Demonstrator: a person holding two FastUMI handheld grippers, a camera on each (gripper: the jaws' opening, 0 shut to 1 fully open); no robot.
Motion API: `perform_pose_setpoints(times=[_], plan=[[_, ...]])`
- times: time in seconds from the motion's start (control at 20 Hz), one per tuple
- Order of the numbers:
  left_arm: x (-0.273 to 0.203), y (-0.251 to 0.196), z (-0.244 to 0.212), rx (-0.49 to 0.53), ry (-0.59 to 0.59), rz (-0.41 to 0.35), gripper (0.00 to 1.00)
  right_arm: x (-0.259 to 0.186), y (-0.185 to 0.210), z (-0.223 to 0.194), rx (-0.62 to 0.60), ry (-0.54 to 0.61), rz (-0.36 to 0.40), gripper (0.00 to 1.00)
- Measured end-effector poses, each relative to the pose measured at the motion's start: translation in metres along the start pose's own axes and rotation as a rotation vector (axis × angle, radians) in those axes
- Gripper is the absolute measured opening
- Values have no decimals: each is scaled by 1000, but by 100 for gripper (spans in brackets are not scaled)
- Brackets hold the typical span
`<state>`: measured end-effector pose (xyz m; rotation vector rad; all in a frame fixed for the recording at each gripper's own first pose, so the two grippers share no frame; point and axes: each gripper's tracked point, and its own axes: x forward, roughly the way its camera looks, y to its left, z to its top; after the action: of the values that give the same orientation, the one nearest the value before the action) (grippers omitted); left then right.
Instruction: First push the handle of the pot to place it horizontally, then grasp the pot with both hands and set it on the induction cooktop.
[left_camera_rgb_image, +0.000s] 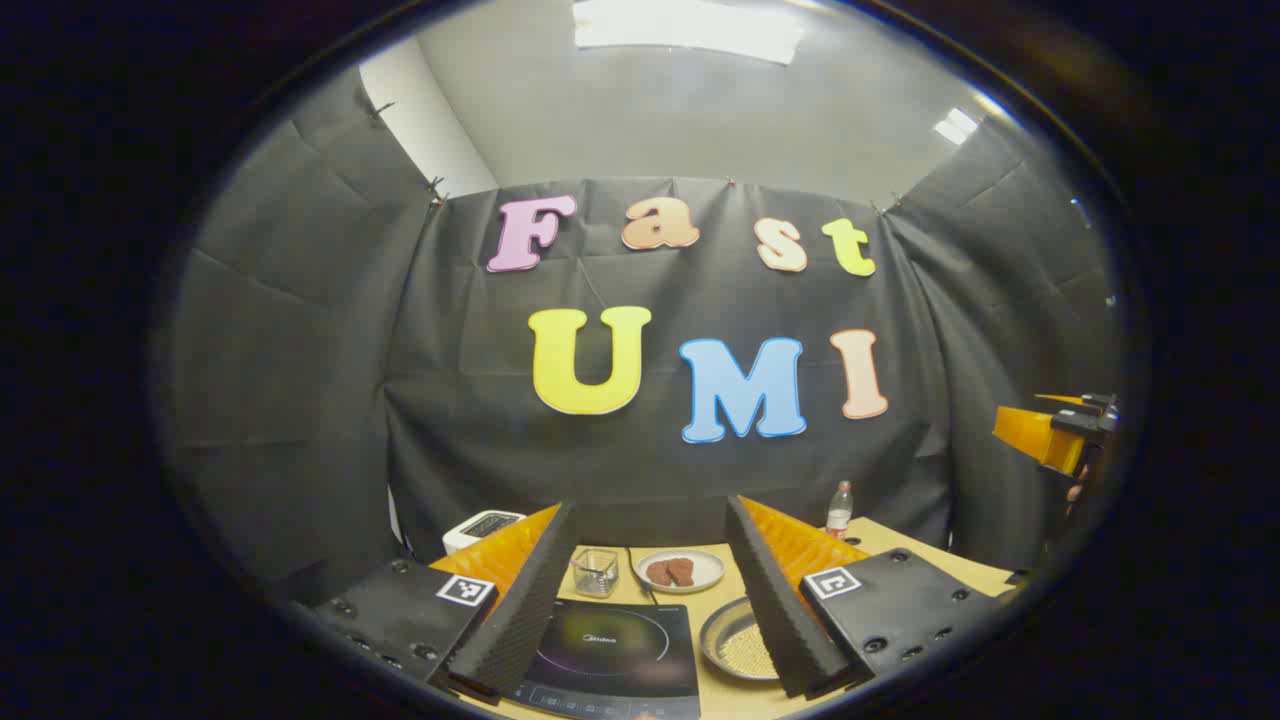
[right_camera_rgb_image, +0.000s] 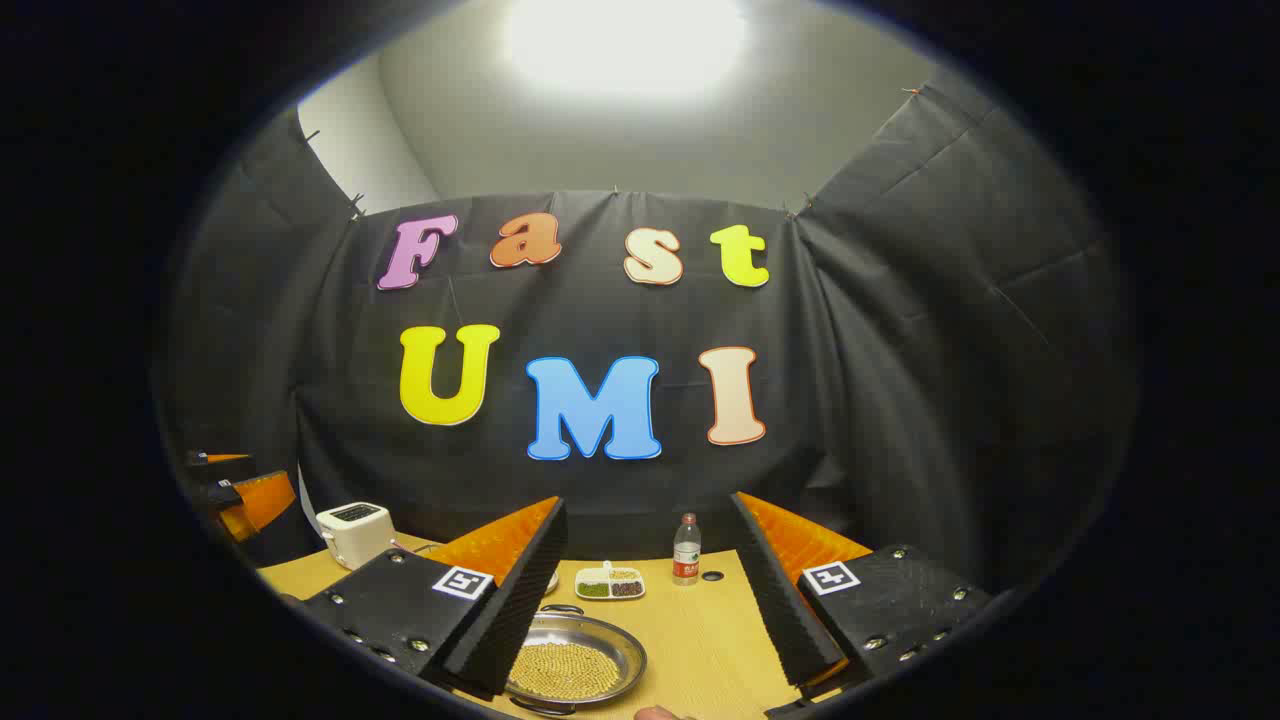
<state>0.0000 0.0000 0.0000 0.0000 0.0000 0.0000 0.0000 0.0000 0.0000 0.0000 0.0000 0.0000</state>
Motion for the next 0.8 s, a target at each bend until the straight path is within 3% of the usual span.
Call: perform_pose_setpoints(times=[0.15, 0.55, 0.8], plan=[[-1, -2, 1, 7, -4, 8, 93, -1, -4, -7, 9, 15, 2, 97], [-1, -5, 11, 17, -27, 10, 100, -3, -9, -9, -3, 28, 15, 97], [-3, -4, 15, 14, -36, 25, 97, -1, -7, -7, 0, 30, 39, 97]])
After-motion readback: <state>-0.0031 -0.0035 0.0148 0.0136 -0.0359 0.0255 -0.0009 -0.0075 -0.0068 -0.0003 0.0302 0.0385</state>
